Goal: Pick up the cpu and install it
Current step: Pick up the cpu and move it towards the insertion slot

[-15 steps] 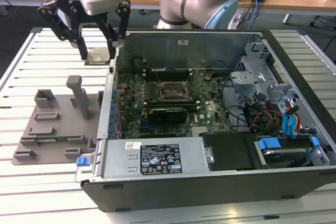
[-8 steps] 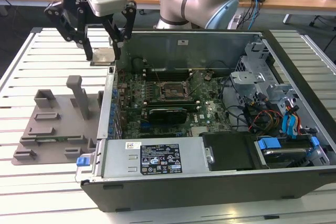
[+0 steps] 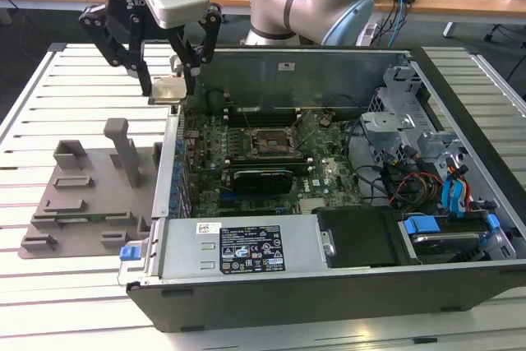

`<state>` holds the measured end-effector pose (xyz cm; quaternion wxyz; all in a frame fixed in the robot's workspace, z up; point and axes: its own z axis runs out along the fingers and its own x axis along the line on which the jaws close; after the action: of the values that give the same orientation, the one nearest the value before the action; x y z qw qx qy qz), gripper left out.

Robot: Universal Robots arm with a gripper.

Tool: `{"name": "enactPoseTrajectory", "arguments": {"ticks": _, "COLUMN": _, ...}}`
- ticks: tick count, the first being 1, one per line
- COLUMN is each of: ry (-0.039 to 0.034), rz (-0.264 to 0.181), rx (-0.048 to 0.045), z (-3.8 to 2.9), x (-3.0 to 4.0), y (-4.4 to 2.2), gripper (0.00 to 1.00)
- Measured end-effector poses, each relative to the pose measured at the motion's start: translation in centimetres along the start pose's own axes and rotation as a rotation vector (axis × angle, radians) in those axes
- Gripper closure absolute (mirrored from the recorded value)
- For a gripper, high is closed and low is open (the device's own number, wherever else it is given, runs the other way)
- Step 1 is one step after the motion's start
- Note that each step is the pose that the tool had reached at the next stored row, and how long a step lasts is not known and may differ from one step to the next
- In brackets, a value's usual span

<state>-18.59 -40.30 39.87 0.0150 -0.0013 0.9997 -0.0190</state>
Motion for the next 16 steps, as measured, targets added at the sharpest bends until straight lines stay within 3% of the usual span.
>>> {"name": "enactPoseTrajectory", "arguments": {"ticks": 7, "ry": 0.0, "rz": 0.0, "rx": 0.0004, "z": 0.67, "x": -0.92, "y": 0.12, "gripper": 0.45}}
{"name": "enactPoseTrajectory", "arguments": {"ticks": 11, "ry": 0.0001, "rz": 0.0, "rx": 0.0006, "z": 0.83, "x": -1.84, "y": 0.66, "gripper": 0.45}}
{"name": "enactPoseTrajectory", "arguments": {"ticks": 16, "ry": 0.0, "rz": 0.0, "rx": 0.0006, "z": 1.28, "x": -3.57, "y": 1.49, "gripper": 0.45}}
